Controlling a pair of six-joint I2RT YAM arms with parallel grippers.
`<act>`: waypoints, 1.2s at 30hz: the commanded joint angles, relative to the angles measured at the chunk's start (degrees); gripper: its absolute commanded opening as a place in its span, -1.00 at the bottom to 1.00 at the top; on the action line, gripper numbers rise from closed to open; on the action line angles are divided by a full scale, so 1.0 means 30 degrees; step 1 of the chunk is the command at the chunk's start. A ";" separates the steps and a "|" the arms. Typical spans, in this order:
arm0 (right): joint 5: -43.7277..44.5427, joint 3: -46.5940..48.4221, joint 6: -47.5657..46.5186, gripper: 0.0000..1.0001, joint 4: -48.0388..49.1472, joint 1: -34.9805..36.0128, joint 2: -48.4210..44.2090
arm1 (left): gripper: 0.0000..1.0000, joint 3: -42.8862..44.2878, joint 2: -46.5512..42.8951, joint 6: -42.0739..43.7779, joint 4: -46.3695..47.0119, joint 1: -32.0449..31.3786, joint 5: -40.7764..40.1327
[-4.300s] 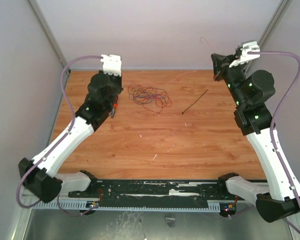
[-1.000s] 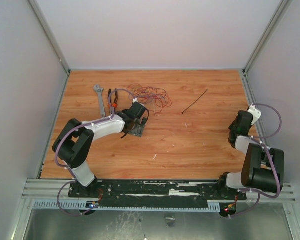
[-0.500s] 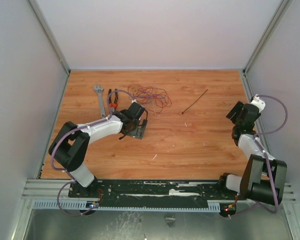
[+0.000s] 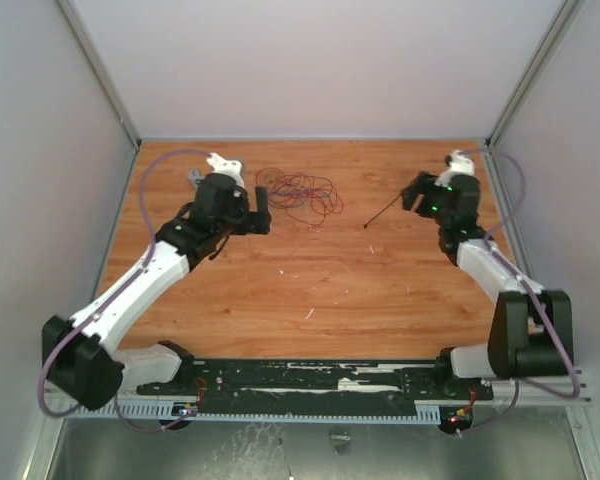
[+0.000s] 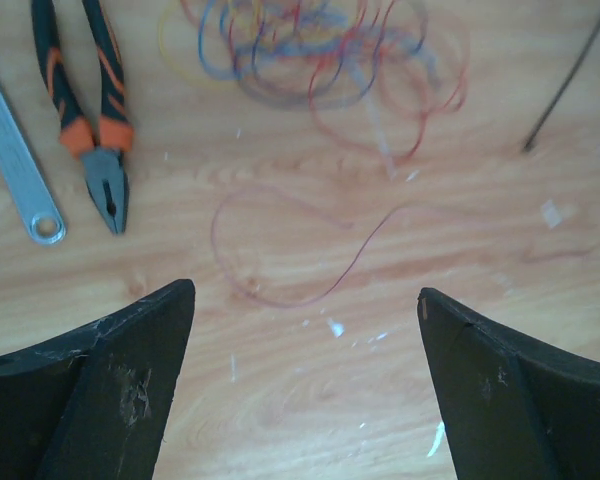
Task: Zip-tie the wires
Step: Place the cable at the center of the board, then untie the cable at the center of the board.
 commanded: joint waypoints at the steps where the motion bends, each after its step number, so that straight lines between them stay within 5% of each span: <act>1: -0.2139 0.2571 0.0416 0.35 0.1337 0.2578 0.3362 | 0.97 -0.0327 -0.2344 -0.1157 0.2390 0.0987 0.2059; 10: -0.3528 0.9374 0.0467 0.32 0.0198 0.5065 1.1040 | 0.97 -0.1516 -0.4447 -0.1426 0.2197 0.2041 0.3101; 18: -0.3936 1.2474 0.0215 0.13 -0.0879 0.6451 1.4767 | 0.97 -0.2109 -0.4703 -0.1302 0.2165 0.2262 0.3135; 25: -0.3555 1.3605 0.0156 -0.32 -0.1253 0.7018 1.6053 | 0.97 -0.2251 -0.4707 -0.1285 0.2173 0.2325 0.3294; 30: -0.3630 1.4279 -0.0172 -1.00 -0.1907 0.7157 1.6005 | 0.97 -0.2171 -0.4683 -0.1254 0.2224 0.2354 0.3379; 36: -0.2859 1.8384 -0.1991 -1.00 -0.4213 0.7638 1.4384 | 0.97 -0.1982 -0.4656 -0.1500 0.2937 0.2576 0.3681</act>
